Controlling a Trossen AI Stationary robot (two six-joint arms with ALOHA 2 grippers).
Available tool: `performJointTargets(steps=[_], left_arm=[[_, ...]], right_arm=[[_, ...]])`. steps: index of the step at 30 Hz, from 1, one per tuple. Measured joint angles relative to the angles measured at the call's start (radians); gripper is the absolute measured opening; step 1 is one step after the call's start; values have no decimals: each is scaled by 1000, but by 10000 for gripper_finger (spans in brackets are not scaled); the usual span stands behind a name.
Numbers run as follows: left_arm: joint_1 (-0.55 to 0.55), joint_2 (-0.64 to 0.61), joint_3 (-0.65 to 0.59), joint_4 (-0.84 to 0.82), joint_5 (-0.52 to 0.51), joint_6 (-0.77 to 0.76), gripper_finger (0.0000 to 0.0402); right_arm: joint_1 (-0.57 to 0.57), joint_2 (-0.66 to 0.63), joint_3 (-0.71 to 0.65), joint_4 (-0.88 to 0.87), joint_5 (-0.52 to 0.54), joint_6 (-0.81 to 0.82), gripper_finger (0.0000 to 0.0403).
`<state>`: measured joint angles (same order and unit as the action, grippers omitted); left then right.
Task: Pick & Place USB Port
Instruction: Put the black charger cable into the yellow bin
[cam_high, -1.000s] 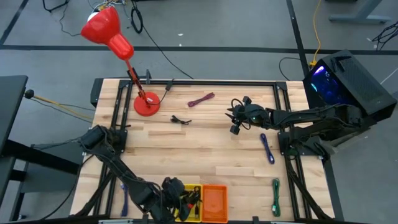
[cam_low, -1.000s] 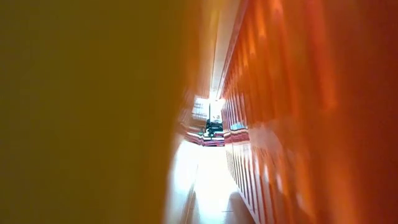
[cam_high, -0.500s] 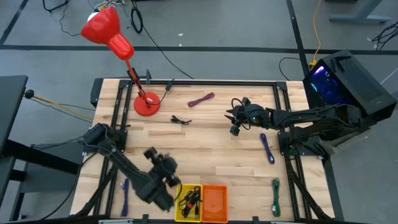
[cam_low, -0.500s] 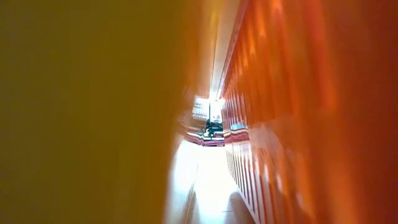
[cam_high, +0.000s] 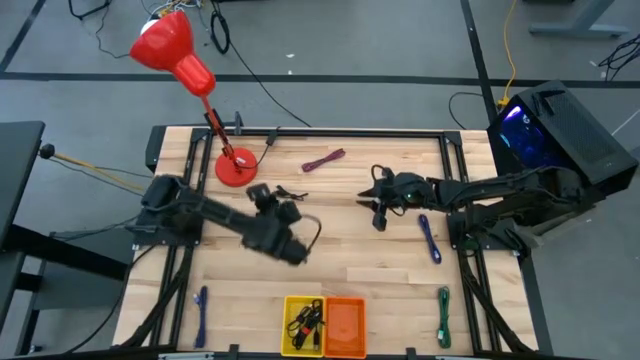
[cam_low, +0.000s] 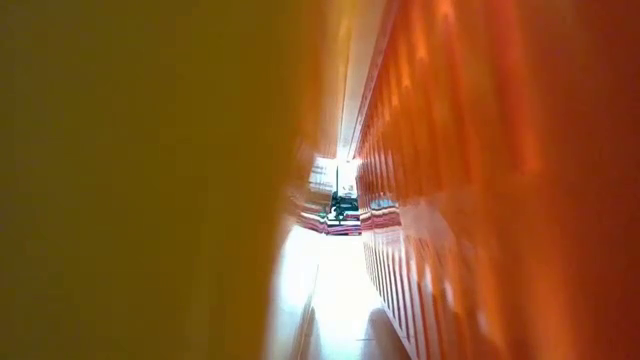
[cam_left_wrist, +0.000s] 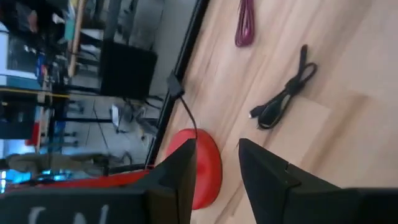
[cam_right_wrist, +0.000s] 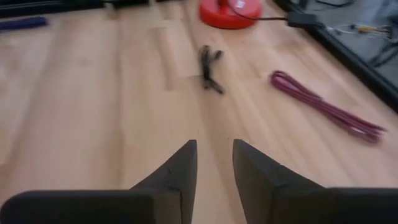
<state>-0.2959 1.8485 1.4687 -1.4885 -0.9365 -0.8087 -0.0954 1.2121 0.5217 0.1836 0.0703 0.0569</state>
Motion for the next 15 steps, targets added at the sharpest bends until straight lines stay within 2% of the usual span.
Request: performJointTargets(steps=[2, 6, 9, 11, 15], left_arm=[[52, -22, -32, 91, 38, 102, 122], [148, -63, -117, 387, 137, 387, 113], [222, -86, -169, 532, 232, 527, 108], [279, -91, -211, 605, 305, 599, 106], [381, -89, -264, 668, 455, 643, 105]], right_arm=[[37, 0, 0, 11, -1, 2, 107], [116, 0, 0, 59, -1, 15, 107], [176, 0, 0, 95, -1, 16, 107], [216, 0, 0, 127, 0, 31, 107], [302, 0, 0, 153, 28, 37, 107]])
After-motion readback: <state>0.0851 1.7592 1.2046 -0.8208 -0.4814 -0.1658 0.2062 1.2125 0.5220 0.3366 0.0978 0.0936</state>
